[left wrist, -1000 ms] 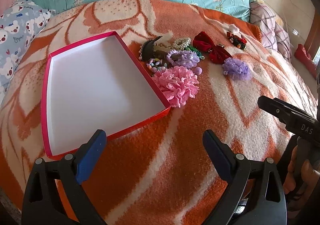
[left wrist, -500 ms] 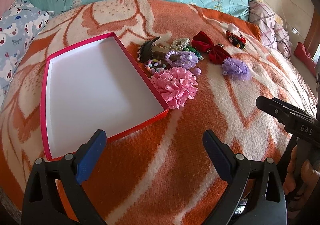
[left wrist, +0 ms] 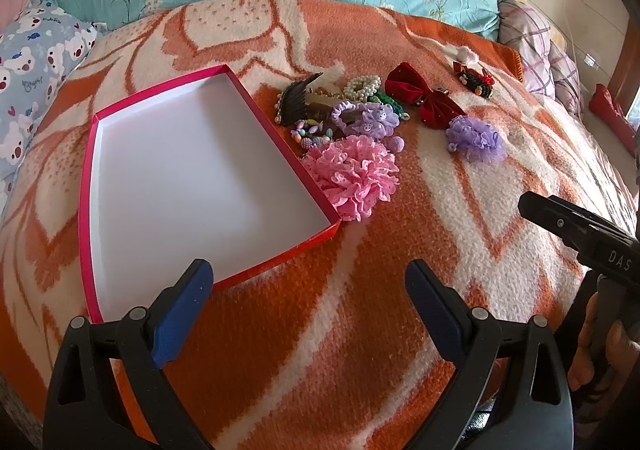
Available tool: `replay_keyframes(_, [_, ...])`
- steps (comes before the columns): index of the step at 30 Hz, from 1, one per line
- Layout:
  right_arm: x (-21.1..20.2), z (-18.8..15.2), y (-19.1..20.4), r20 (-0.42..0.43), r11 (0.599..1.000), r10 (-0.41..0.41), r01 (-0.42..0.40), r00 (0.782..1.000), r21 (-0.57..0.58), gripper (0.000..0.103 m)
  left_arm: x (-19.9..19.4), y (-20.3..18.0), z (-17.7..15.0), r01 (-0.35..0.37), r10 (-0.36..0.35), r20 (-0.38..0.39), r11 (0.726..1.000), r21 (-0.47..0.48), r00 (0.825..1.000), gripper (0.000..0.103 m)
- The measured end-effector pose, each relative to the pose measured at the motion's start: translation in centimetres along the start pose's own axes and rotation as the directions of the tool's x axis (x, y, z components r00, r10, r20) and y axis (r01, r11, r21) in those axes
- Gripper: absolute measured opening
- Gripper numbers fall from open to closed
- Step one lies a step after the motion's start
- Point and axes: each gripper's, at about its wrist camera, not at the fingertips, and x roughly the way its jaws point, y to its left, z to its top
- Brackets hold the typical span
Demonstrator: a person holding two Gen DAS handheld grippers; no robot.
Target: Organize jewelry
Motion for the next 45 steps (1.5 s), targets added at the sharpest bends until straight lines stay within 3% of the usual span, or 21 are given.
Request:
replay_keyframes(24, [0.9,0.3,-0.6,-0.016,1.000,0.010,-0.010,1.000,0.016,0.094,0.7,0.1,0.5,0.002,-0.002,-0.005,1.000,0.005,1.000,0.098])
replay_keyframes(27, [1.1,0.3,-1.0,-0.018,1.000,0.011,-0.010,1.000,0.020,0.094,0.8,0.1,0.7,0.009,-0.009,-0.006,1.000,0.007,1.000,0.093])
replay_keyframes(40, [3.4,4.1,-4.5,0.016,0.997,-0.052,0.051,0.999,0.050,0.093,3.6,-1.9,6.2,0.088,-0.091,0.018,0.989,0.123,0.996,0.079])
replay_keyframes(45, [5.7,6.2,-6.0,-0.006,0.993,-0.082,0.082,0.997,0.083,0.084,6.5,-3.1,7.7,0.124,-0.121,-0.029,0.980,0.154,0.992,0.079])
